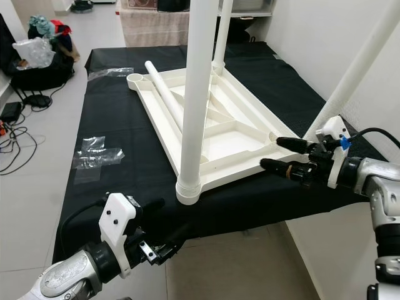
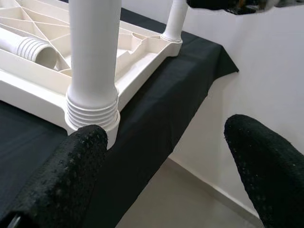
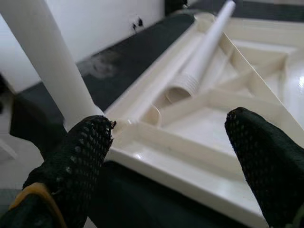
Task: Building children table
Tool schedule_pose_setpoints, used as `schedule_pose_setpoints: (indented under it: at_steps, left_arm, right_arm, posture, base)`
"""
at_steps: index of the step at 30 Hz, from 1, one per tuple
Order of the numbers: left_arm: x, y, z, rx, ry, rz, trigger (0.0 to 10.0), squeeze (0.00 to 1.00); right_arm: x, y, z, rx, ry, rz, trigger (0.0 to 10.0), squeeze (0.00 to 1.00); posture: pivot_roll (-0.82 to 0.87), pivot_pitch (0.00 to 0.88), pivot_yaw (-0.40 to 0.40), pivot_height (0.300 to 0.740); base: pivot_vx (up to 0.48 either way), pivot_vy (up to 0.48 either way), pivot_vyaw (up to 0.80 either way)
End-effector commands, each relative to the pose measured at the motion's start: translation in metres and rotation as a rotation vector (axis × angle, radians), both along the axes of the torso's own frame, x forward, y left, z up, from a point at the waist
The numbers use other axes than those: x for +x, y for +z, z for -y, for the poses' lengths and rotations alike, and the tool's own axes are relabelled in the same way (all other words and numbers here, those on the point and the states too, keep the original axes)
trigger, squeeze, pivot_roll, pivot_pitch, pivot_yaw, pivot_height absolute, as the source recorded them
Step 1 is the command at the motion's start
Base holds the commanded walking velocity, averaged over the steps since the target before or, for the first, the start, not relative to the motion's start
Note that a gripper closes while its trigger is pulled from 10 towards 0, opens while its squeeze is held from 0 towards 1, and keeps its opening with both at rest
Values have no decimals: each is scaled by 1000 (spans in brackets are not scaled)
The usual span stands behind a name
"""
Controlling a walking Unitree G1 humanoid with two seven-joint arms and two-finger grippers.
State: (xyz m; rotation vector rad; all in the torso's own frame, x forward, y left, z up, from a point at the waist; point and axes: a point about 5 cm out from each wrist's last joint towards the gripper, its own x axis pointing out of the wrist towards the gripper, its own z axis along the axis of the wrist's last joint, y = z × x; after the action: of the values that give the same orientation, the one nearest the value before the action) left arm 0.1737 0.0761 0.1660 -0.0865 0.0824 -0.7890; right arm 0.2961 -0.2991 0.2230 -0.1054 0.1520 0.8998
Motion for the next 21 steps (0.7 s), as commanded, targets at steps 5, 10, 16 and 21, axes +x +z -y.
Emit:
schedule_pose_setpoints:
  at_steps: [5, 10, 16, 21]
  left_arm:
    - [2, -1, -7, 48, 56, 43, 10000, 0]
    - [0, -6, -13, 151, 112, 102, 10000, 0]
    - [-3, -8, -12, 165, 95, 104, 10000, 0]
    - [-5, -9, -8, 197, 53, 126, 10000, 0]
  right_arm:
    - [7, 1, -19, 37, 85, 11, 10000, 1000]
    - [18, -1, -36, 46, 117, 49, 10000, 1000]
    - [18, 0, -43, 69, 178, 37, 10000, 0]
    - [11, 2, -46, 75, 298, 26, 10000, 0]
  posture:
    - [42, 96, -53, 740]
    - [51, 94, -57, 740]
    - [58, 96, -54, 740]
    - [59, 96, -48, 740]
  base:
    - [0, 0, 0]
    - [0, 0, 0]
    - [0, 0, 0]
    - [0, 0, 0]
